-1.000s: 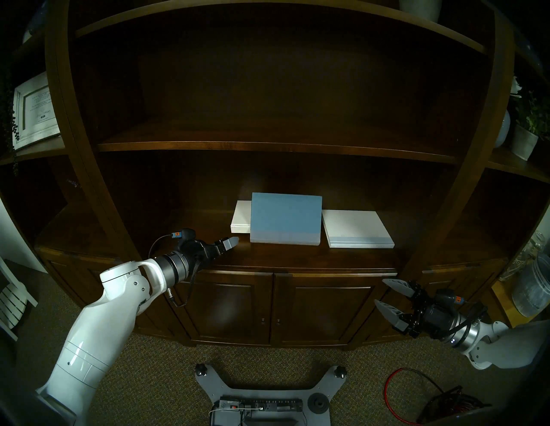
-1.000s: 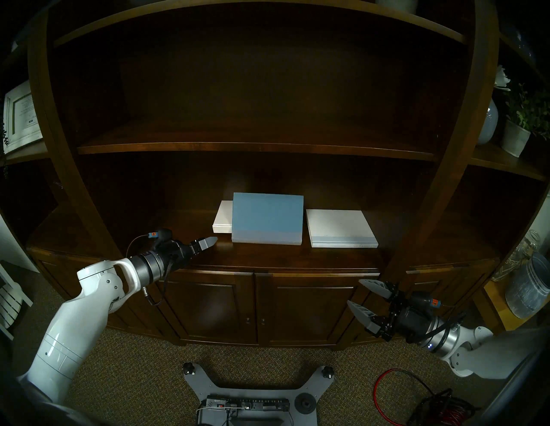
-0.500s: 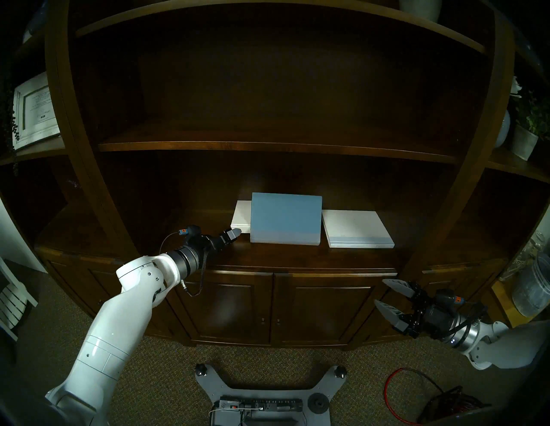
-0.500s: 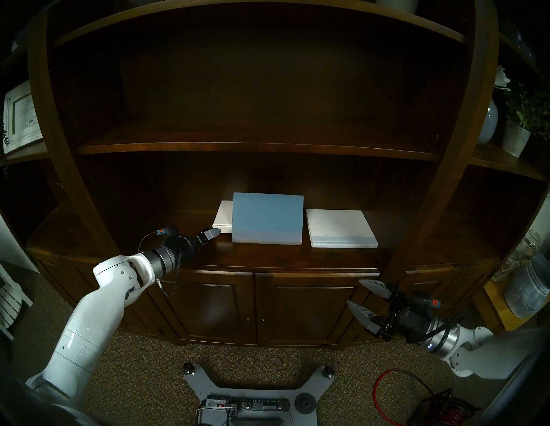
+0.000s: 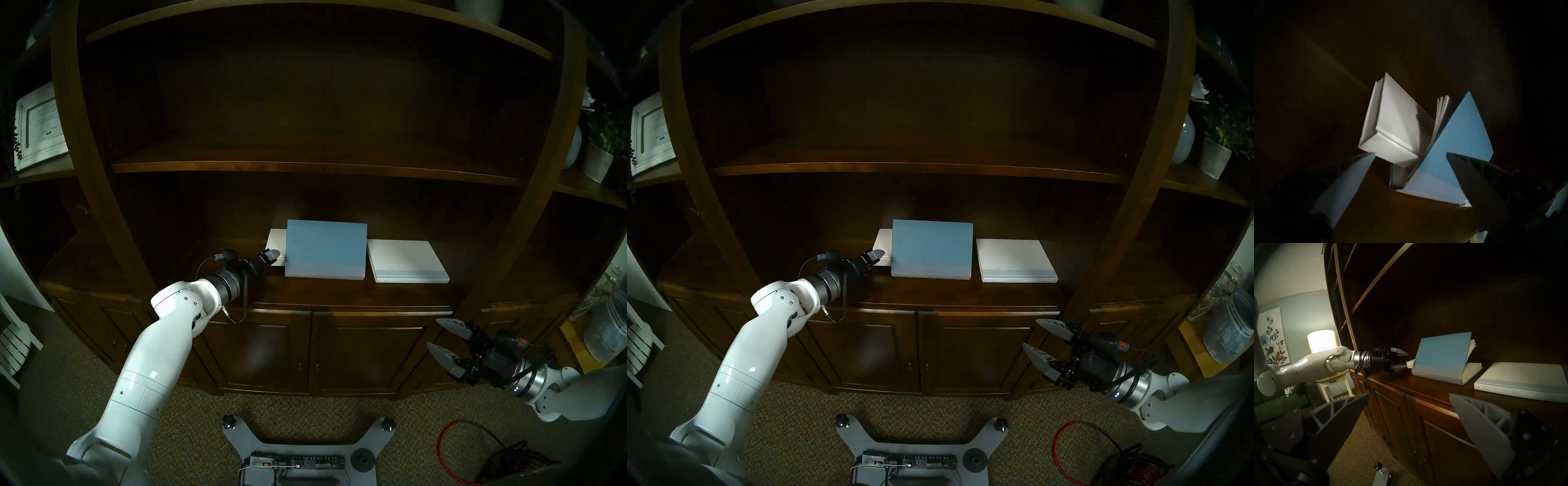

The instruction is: Close the books and align them horizontally on the shelf

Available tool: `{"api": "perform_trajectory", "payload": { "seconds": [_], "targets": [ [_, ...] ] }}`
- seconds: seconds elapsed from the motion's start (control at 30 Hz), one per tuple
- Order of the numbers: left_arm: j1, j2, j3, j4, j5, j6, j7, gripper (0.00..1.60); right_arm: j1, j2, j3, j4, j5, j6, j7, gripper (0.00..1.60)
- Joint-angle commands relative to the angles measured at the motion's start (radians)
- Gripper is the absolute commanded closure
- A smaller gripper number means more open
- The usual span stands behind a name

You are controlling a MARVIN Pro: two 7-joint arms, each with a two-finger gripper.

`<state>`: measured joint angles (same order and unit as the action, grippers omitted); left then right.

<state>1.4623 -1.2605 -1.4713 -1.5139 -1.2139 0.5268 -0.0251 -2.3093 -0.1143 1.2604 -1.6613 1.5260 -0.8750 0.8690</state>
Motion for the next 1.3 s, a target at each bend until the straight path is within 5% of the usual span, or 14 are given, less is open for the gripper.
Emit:
{"api": "perform_trajectory", "payload": {
  "seconds": [0.0,0.7,1.03,1.27],
  "targets": [
    [-0.107,-0.063,-0.010,0.025,-0.028,0.002,0.007,0.00,0.014,0.006,0.013,-0.002,0.002,-0.004,-0.001,0.00],
    [-0.254,-0.123,-0.046,0.224,-0.081,0.035,0.051,0.00,0.016,0.006,0.014,-0.002,0.002,-0.004,-0.001,0.00],
    [-0.321,-0.129,-0.030,0.289,-0.071,0.097,0.064,0.79,0.017,0.006,0.014,-0.002,0.002,-0.004,-0.001,0.00],
    [-0.361,-0.125,-0.031,0.325,-0.072,0.134,0.071,0.89,0.017,0.006,0.014,-0.002,0.002,-0.004,-0.001,0.00]
  ]
}}
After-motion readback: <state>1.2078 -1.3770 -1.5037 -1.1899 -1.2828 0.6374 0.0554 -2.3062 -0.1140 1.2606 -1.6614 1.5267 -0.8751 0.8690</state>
